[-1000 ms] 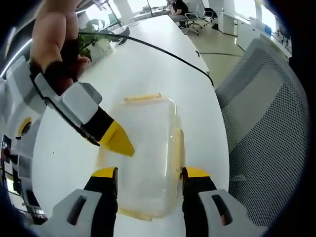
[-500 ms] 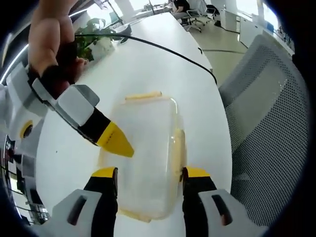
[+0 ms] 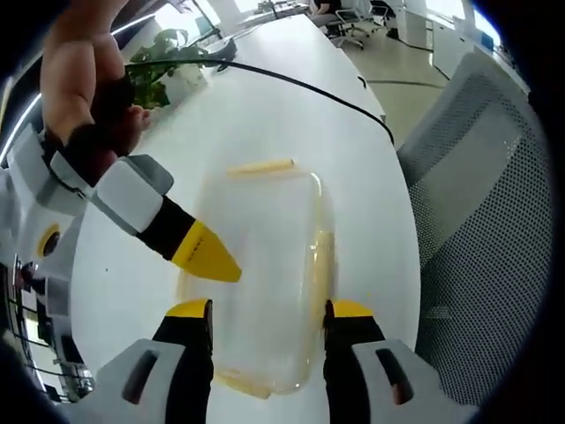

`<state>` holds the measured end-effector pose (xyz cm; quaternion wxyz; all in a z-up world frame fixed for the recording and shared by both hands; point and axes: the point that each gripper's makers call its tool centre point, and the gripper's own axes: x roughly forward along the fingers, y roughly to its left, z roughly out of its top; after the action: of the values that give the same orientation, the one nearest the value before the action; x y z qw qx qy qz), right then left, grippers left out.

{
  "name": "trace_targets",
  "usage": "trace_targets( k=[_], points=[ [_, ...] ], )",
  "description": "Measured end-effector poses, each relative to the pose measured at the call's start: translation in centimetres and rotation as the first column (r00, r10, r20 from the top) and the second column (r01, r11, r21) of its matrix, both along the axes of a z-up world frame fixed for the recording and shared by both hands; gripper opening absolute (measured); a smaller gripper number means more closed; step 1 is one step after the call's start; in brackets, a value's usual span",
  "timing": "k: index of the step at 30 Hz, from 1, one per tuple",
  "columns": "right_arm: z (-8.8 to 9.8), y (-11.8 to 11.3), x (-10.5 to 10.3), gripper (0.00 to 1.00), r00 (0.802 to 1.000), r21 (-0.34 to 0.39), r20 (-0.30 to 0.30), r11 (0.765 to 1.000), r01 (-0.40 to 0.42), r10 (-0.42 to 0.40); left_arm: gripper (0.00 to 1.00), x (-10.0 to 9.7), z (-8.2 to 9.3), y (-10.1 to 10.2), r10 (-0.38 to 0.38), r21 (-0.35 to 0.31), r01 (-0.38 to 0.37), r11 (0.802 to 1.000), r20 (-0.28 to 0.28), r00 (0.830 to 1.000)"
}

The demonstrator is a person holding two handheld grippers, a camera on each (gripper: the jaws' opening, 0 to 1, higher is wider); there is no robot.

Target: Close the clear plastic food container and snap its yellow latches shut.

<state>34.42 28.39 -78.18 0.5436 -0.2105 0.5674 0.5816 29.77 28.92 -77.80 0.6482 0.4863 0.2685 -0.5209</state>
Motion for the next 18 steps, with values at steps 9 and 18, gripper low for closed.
trace_targets(
  k=[9, 18],
  points=[
    [0.04, 0.01, -0.12, 0.37, 1.000, 0.002, 0.002, 1.000, -0.003, 0.003, 0.49, 0.08, 0.05, -0.01, 0.007, 0.016, -0.007, 1.000, 0.006, 1.000],
    [0.09, -0.04, -0.15, 0.37, 1.000, 0.004, 0.006, 1.000, -0.003, 0.003, 0.49, 0.03, 0.15, -0.02, 0.011, 0.017, -0.011, 1.000, 0.009, 1.000]
  ],
)
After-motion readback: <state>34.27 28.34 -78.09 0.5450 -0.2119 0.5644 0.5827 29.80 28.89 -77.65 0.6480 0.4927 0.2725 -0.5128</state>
